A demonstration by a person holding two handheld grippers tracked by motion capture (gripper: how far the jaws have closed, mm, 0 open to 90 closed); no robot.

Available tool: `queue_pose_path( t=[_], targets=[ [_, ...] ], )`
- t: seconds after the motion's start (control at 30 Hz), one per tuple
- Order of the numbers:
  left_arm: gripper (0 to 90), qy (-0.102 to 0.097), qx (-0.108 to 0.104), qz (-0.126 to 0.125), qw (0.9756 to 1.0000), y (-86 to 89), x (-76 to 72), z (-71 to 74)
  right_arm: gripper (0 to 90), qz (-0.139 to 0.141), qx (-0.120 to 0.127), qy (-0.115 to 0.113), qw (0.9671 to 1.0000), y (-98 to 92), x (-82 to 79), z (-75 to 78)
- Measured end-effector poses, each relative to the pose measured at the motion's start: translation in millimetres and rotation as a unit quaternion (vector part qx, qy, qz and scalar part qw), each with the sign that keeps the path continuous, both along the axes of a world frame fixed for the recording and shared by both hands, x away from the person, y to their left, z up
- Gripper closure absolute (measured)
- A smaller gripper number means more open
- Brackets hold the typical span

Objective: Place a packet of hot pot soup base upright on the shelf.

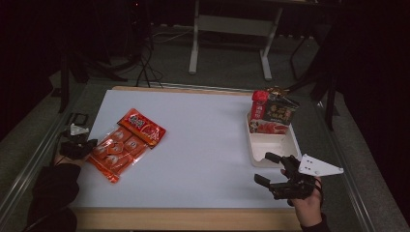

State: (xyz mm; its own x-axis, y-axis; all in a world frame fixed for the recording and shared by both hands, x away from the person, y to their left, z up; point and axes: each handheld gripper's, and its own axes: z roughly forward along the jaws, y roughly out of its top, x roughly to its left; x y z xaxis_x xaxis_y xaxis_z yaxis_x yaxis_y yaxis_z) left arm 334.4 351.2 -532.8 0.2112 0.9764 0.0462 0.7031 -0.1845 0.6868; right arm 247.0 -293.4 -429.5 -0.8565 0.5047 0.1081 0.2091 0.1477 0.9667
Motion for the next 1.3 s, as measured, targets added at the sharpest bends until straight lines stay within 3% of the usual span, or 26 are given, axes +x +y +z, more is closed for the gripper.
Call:
queue_pose_path(
  t=[0.33, 0.57, 0.73, 0.87, 1.2, 1.3],
  targets=[
    [90.0, 0.017, 0.050, -0.022, 0.9984, -12.6, 3.1, -0.3, 14.5, -0.002, 0.003, 0.007, 1.0000, -0.8, 1.4, -1.0],
    [90.0, 0.019, 0.043, -0.046, 0.9978, -33.1, -0.9, -0.5, 14.5, -0.002, 0.001, 0.009, 1.0000, -0.7, 1.5, -1.0],
    [90.0, 0.022, 0.048, -0.083, 0.9951, -55.0, -6.3, 1.0, 14.5, 0.000, 0.001, 0.009, 1.0000, -0.1, 0.7, -0.2],
    [90.0, 0.024, 0.043, -0.093, 0.9945, -63.4, -7.5, 1.2, 14.5, 0.001, 0.001, 0.008, 1.0000, 0.1, -0.1, 0.4],
    [89.9, 0.027, 0.009, -0.082, 0.9963, -61.2, -0.4, 1.8, 14.5, 0.000, 0.000, 0.003, 1.0000, -0.1, -1.0, 2.0],
    [90.0, 0.028, 0.016, -0.077, 0.9965, -63.5, 6.1, 3.6, 14.6, 0.002, -0.002, 0.003, 1.0000, 1.1, -0.6, 1.8]
  ],
)
